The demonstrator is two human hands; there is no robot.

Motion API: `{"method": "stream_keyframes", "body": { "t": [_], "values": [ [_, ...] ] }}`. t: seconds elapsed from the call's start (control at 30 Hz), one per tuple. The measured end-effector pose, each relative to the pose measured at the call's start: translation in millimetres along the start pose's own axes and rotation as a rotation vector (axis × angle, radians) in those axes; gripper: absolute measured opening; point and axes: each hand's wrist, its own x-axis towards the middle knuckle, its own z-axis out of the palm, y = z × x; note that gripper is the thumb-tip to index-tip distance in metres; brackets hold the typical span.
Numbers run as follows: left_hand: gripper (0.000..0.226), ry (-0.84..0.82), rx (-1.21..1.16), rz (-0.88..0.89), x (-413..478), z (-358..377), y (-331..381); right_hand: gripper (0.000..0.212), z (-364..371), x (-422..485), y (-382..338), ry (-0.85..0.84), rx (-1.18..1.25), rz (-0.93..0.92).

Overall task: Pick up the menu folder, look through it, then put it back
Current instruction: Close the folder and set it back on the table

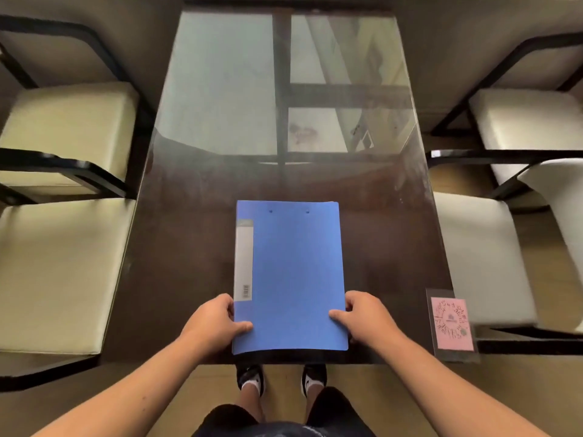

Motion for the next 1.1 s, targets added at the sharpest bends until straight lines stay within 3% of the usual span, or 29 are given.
{"method": "stream_keyframes", "body": {
  "t": [0.3,0.43,0.5,0.57,0.67,0.8,1.1],
  "values": [
    [0.048,-0.069,0.22,-0.016,-5,26,-10,0.034,30,0,17,-0.037,-0.113,0.061],
    [0.069,0.186,0.451,0.163,-10,30,-12,0.039,30,-6,18,0.014,-0.294,0.066],
    [0.083,0.267,0.65,0.374,-12,31,-11,0.034,34,-15,10,0.083,-0.44,-0.034],
    [0.089,0.23,0.798,0.531,-11,28,-7,0.043,45,-25,-2,0.122,-0.599,-0.216],
    [0.091,0.169,0.889,0.598,-8,22,3,0.064,75,-38,-24,0.032,-0.588,-0.407],
    [0.096,0.096,0.913,0.55,-1,27,12,0.069,102,-44,-34,-0.066,-0.603,-0.328],
    [0.082,0.082,0.931,0.677,10,56,82,0.065,62,-38,24,0.014,-0.555,-0.223]
  ]
}}
